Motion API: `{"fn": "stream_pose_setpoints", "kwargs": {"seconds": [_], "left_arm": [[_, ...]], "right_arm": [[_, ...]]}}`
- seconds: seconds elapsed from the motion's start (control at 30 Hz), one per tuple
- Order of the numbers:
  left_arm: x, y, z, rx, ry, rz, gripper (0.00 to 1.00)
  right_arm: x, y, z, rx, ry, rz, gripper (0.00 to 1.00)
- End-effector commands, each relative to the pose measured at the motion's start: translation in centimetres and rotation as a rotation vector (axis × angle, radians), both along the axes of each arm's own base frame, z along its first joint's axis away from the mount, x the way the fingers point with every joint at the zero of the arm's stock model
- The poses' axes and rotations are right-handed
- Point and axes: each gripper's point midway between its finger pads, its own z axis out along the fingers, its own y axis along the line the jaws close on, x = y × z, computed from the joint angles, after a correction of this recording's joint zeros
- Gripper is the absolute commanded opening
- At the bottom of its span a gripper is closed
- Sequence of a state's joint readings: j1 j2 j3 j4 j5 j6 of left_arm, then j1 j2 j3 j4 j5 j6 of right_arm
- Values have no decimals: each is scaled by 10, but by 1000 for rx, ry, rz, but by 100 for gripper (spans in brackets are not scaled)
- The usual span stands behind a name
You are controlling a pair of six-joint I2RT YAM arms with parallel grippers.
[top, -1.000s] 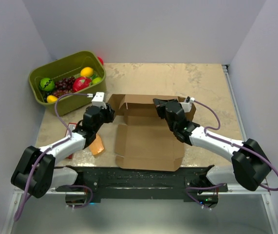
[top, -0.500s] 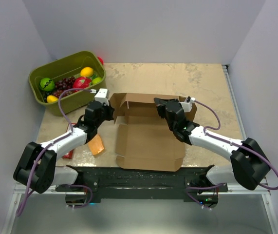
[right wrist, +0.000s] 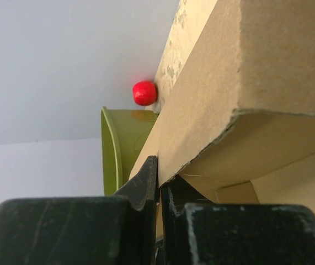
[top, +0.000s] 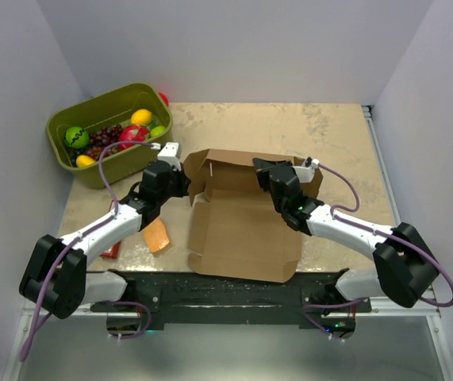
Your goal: Fold the paper box
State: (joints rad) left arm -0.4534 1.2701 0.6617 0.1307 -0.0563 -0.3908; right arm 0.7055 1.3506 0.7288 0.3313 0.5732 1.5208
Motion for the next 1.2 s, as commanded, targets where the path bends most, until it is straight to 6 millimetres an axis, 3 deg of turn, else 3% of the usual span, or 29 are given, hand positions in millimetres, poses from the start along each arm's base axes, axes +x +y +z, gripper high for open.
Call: {"fn": "stream_pose_setpoints", "kwargs": {"seconds": [0.0, 0.17, 0.3, 0.43, 0.47, 0.6, 0.7, 0.9, 1.0, 1.17], "left_arm": [[5, -38, 61, -149, -114, -71, 0], [4, -42, 61, -109, -120, -77, 0], [9, -23, 50, 10, -145, -32, 0], [8, -13, 46, 51, -176, -16, 0], [7, -13, 45, 52, -178, -16, 0], [7, -14, 48, 54, -191, -25, 0], [8, -10, 48, 65, -190, -9, 0], [9, -3, 42, 83, -170, 32, 0], [10, -1, 39, 94, -159, 39, 0], [9, 0, 34, 112, -151, 40, 0]], "right_arm": [[-3, -2, -23, -111, 49, 8, 0], [-4, 0, -23, -114, 46, 24, 0], [-5, 1, -16, -123, 6, 48, 4], [-9, 0, -7, -151, -25, 68, 25], [-11, 0, -7, -156, -27, 75, 39], [-19, 3, -4, -194, -51, 136, 60], [-28, 7, -4, -232, -67, 197, 64], [-54, 14, -4, -336, -138, 291, 61], [-57, 8, -2, -417, -161, 287, 63], [-57, -10, 30, -527, -230, 242, 74]]}}
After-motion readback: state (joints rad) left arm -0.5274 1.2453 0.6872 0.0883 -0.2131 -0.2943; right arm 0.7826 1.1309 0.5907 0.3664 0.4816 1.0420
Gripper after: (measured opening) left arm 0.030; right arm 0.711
